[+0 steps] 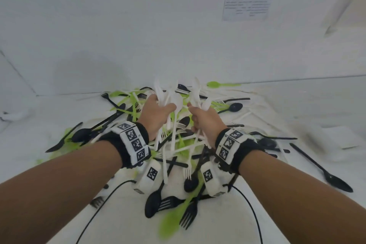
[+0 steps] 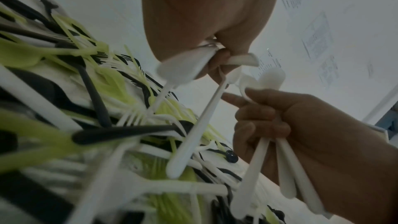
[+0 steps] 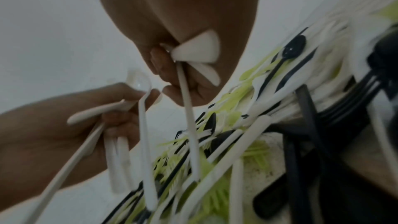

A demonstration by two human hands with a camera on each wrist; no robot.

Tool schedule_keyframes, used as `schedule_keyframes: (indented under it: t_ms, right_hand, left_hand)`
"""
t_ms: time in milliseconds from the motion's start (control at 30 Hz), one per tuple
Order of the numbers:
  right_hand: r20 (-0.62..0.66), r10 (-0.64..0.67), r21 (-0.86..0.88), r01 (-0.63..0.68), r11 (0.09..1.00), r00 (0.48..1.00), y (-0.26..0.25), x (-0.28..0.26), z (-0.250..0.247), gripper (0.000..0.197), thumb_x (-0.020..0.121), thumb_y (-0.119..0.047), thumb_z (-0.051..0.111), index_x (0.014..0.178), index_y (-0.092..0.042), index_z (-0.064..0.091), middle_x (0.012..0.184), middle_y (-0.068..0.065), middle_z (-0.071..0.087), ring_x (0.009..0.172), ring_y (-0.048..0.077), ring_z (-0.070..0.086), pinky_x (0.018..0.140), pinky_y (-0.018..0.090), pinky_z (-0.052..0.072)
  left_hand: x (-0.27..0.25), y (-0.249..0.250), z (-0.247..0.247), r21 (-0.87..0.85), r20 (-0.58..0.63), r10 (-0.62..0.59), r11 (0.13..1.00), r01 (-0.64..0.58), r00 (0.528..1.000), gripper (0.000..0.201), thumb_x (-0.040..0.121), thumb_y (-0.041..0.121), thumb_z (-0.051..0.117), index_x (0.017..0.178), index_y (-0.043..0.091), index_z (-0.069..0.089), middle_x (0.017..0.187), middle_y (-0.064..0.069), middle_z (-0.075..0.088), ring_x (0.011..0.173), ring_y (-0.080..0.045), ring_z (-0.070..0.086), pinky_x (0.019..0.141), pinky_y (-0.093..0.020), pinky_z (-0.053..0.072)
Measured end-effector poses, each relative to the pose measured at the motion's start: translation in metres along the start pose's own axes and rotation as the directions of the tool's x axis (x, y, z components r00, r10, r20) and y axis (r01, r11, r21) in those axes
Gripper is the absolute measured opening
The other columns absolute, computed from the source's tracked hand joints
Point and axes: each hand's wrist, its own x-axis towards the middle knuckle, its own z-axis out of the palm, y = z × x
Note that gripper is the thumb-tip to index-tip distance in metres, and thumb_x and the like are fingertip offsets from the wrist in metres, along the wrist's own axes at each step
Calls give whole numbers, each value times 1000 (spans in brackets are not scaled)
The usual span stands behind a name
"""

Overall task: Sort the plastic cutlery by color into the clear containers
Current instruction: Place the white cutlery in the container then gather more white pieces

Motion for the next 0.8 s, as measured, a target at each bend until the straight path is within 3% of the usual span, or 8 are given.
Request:
schedule_keyframes:
  t_ms: [100,233,300,367,467,567,633,800]
  right_hand:
    - [49,-68,-119,73,990,996,2,-9,3,39,86,-51,70,103,-15,67,70,-2,57,54,15,48,67,43,55]
    - [38,-179,-94,182,979,983,11,-17,-4,9,92,-36,67,95,-30,73,95,-8,76,93,15,71,87,41,56]
    - [23,-182,-90,183,979,983,12,-18,-11,10,94,-30,66,96,-23,74,91,-1,76,85,15,69,80,37,54]
    - [-25,-204,-138,198,970,979,11,-19,-16,16,92,-29,64,95,-16,72,80,1,71,74,17,63,74,39,51]
    - [-234,-110,-41,103,994,966,5,-16,-24,25,84,-33,60,102,-18,68,93,0,71,84,25,68,81,45,57]
    - [-285,25,137,15,990,958,-5,-14,-38,6,91,-20,62,92,-15,59,83,4,63,60,19,56,55,30,48]
    - [-213,20,127,8,992,977,-9,-15,-41,10,94,-22,66,95,-13,64,81,5,65,55,17,58,51,28,48]
    - [-144,1,100,14,995,990,-5,-15,-33,27,88,-33,76,97,-8,73,83,8,75,84,34,74,83,53,60]
  left_hand:
    - [-11,-4,14,-28,8,-30,999,30,1000,57,70,27,83,121,13,62,106,-8,76,95,-28,75,84,-54,62]
    - [-30,-2,26,-82,32,-58,995,60,998,45,78,21,83,118,8,66,104,-10,77,91,-26,77,80,-47,63]
    - [-40,3,30,-66,107,-40,997,48,993,10,89,9,75,98,6,72,83,-4,78,73,-17,75,63,-29,60]
    - [-47,8,35,-48,135,-15,999,22,991,16,92,5,71,78,9,68,59,8,68,51,-4,63,51,-16,48]
    - [-42,7,35,-31,117,-17,999,21,993,8,89,10,76,88,7,68,59,12,62,49,-3,56,50,-17,44]
    - [-31,2,30,20,115,-57,998,55,992,13,91,15,74,100,7,70,63,11,63,54,-7,56,54,-22,43]
    - [-32,3,31,63,191,-52,997,40,980,6,92,15,73,96,11,70,61,14,62,51,-3,54,53,-19,42]
    - [-35,9,51,40,384,-71,997,61,921,6,91,7,72,96,9,72,69,0,61,51,-9,47,47,-21,36]
